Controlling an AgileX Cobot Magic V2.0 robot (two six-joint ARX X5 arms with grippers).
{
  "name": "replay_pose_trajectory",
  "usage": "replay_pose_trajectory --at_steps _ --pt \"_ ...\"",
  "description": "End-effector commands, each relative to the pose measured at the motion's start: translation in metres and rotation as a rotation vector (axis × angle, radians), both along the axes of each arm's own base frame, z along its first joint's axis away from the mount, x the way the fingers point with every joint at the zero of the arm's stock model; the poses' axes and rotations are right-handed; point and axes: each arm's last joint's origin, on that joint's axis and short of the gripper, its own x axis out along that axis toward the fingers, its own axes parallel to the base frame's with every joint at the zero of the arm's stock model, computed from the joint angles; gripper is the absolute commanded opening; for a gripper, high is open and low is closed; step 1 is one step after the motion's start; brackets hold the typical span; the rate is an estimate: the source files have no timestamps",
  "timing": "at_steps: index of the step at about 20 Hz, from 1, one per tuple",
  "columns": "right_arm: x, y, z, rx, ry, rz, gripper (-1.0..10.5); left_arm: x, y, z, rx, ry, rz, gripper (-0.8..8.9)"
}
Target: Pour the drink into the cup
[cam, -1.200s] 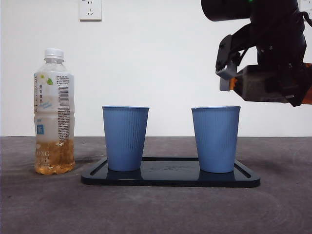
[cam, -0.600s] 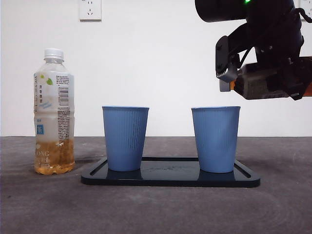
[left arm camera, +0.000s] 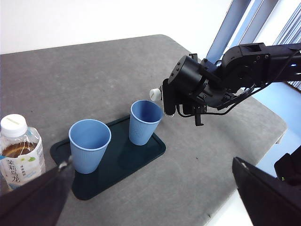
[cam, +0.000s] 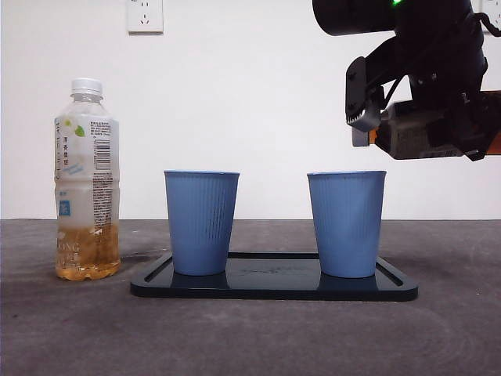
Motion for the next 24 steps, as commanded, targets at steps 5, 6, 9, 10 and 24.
replay_pose_trajectory --at_steps 5,6,9,10,24 --pt "0.0 0.003 0.016 0.19 -0.154 -0.101 2.0 -0.002 0.001 0.004 0.01 -0.012 -0.008 5.26" --pt "-0.002 0.002 0.02 0.25 -0.169 -0.118 2.0 -0.002 0.001 0.004 0.01 -0.012 -0.008 5.26" --pt "-0.008 -0.007 0.034 0.488 -0.215 -0.197 2.0 -0.002 0.001 0.004 0.011 -0.012 -0.008 5.26" --pt "-0.009 -0.012 0.041 0.613 -0.234 -0.24 2.0 -0.002 0.001 0.004 0.011 -0.012 -0.008 5.26" --pt "-0.015 -0.052 -0.003 1.307 -0.566 -0.204 2.0 -0.002 0.001 0.004 0.025 -0.029 -0.015 5.27"
